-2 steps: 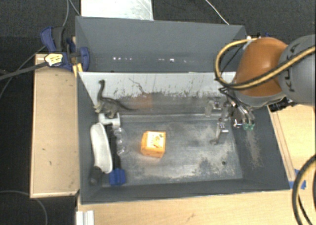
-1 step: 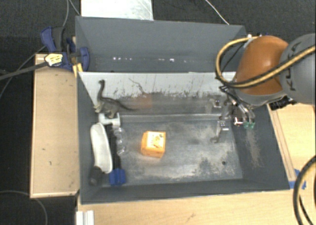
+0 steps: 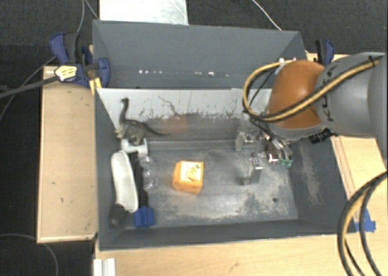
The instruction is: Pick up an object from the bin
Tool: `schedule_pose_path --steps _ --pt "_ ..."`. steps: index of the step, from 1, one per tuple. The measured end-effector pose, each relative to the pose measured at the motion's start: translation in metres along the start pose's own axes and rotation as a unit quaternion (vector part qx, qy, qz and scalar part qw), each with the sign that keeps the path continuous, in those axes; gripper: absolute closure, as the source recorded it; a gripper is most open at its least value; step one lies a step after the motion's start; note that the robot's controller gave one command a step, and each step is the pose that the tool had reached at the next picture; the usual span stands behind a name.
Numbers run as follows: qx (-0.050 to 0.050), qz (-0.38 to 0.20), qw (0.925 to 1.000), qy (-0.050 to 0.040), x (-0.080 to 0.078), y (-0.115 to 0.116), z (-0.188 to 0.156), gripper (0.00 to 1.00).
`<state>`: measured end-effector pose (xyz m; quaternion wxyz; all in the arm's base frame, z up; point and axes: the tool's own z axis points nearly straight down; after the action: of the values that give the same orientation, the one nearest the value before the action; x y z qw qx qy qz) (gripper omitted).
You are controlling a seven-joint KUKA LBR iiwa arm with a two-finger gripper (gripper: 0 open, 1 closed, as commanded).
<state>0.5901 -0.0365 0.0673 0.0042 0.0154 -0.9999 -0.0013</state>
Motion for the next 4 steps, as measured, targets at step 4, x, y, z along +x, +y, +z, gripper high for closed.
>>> schedule_pose_path --steps 4 --pt "0.000 -0.086 0.9963 -0.0060 0.005 0.152 -0.006 0.00"
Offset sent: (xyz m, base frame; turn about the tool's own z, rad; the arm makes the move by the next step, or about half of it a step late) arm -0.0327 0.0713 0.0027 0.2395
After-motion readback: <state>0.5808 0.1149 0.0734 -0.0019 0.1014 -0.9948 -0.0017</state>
